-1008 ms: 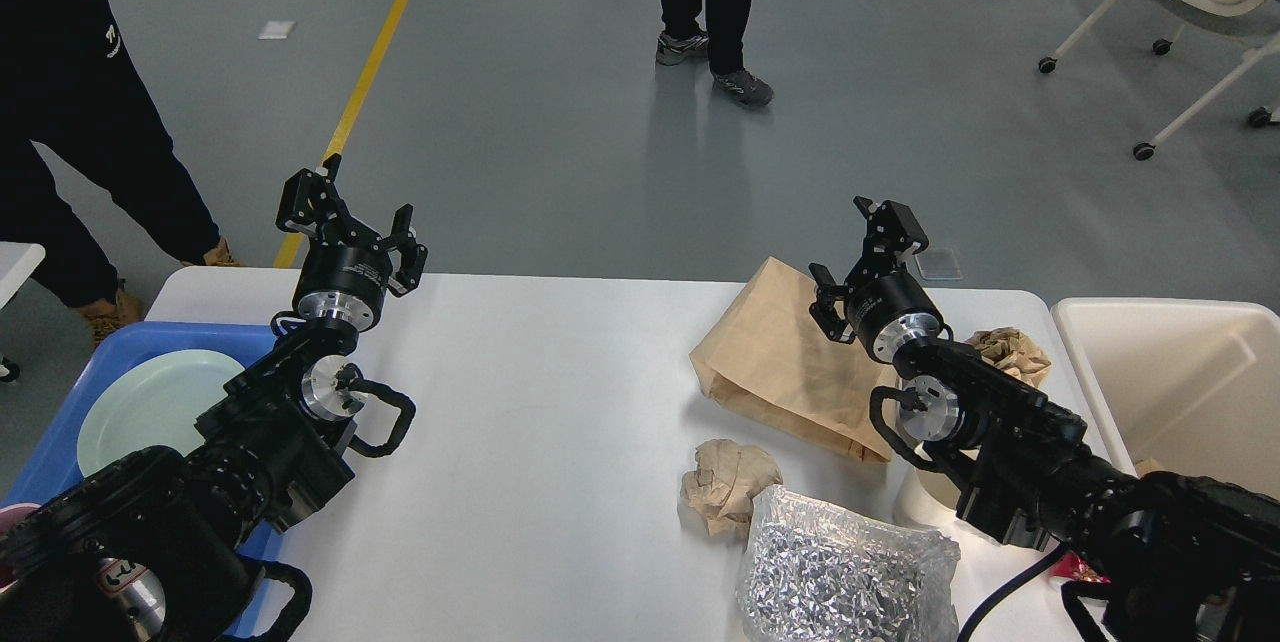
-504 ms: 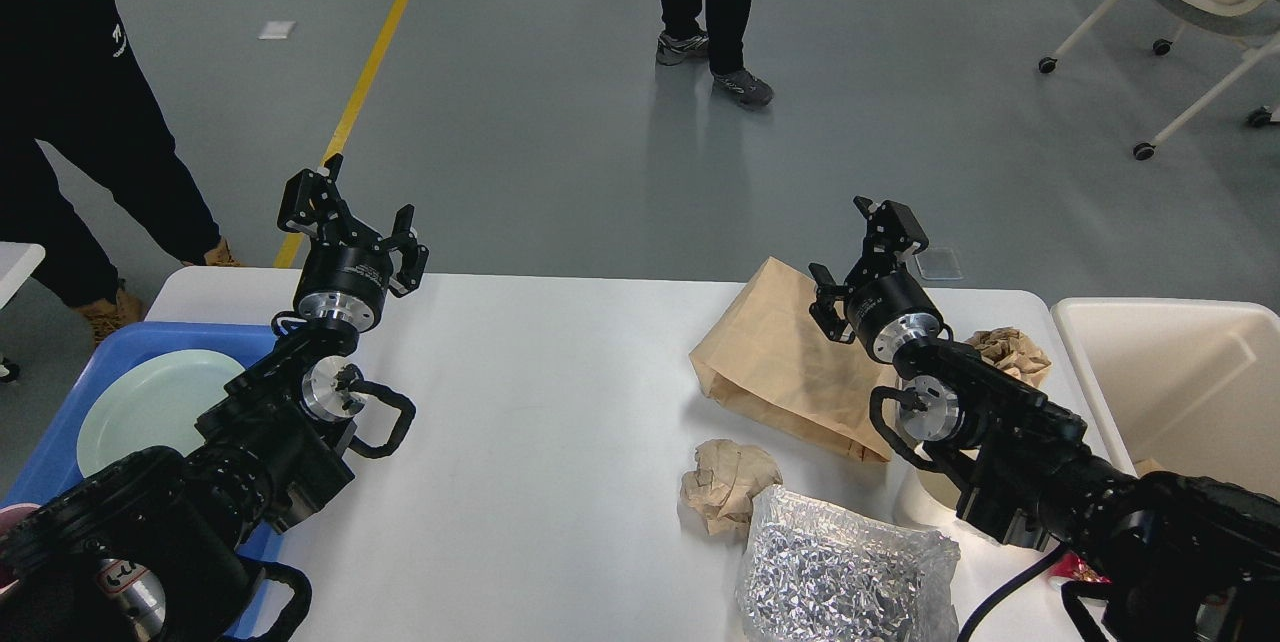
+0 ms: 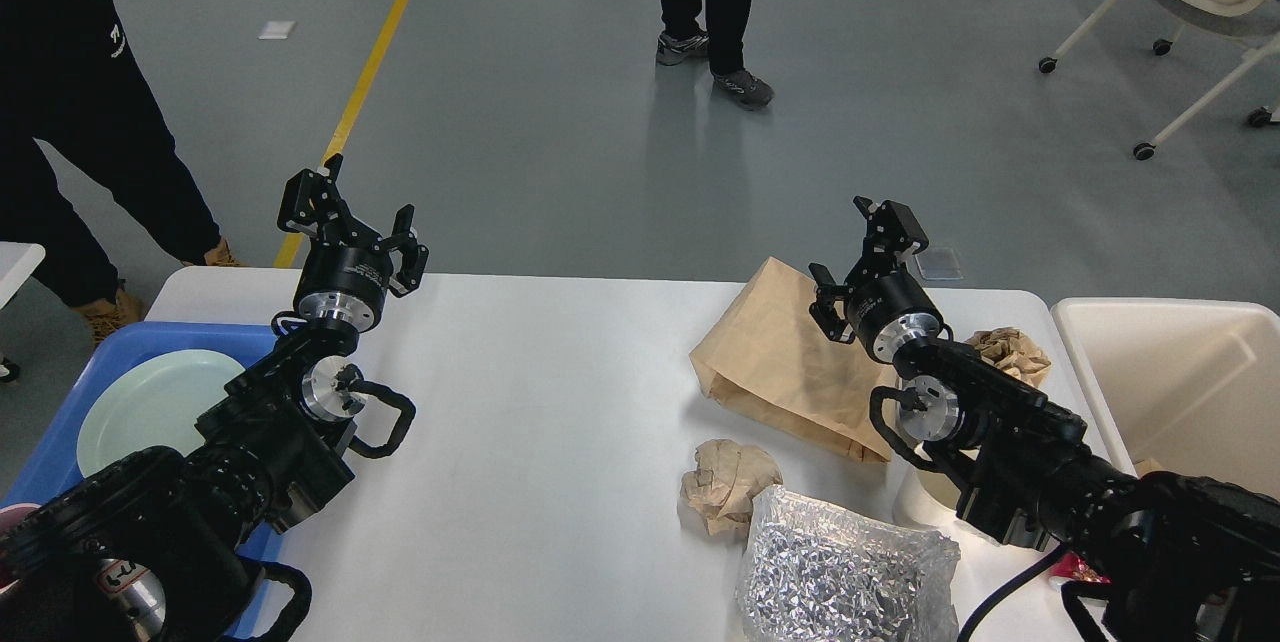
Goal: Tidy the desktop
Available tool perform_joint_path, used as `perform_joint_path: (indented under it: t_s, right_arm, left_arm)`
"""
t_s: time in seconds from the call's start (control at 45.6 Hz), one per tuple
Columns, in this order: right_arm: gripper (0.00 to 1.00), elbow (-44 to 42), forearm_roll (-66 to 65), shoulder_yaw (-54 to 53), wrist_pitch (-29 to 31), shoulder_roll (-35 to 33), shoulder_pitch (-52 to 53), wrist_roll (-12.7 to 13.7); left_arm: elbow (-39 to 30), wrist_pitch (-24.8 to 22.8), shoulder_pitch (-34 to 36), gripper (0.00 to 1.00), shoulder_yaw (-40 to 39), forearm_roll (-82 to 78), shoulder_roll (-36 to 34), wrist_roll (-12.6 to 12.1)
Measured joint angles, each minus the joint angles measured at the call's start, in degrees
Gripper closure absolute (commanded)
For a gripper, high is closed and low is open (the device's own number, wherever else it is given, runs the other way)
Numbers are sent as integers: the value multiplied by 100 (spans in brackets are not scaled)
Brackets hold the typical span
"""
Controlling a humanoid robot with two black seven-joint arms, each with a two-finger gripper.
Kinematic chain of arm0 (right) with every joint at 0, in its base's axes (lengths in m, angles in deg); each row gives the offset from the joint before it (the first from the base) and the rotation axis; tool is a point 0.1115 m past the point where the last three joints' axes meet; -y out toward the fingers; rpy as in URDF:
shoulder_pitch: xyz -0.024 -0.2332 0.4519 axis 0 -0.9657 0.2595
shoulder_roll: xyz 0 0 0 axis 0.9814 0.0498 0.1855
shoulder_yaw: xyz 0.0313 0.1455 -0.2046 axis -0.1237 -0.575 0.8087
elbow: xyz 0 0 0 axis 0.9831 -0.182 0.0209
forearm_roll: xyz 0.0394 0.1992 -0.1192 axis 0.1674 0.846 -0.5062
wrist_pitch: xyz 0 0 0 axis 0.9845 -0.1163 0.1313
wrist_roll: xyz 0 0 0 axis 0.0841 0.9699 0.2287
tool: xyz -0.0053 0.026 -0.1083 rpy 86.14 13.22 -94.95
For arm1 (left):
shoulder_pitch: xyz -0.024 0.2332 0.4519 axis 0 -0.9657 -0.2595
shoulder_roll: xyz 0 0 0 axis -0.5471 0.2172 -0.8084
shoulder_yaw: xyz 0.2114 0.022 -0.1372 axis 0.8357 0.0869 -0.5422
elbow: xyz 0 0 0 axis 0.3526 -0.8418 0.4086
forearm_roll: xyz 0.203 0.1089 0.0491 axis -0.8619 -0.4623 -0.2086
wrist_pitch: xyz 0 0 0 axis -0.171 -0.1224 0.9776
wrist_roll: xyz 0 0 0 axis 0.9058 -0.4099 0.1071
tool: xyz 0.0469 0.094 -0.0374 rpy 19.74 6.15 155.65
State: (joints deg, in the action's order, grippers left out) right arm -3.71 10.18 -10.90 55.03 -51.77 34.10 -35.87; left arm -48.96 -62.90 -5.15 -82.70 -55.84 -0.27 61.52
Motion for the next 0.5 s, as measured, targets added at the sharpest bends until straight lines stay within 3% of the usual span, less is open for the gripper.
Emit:
perform_joint_path:
  t_s: [0.504]
  right_arm:
    - [0,67,0,0,33,-16,32,17]
  left_arm:
    - [0,0,0,4,0,0,0,0]
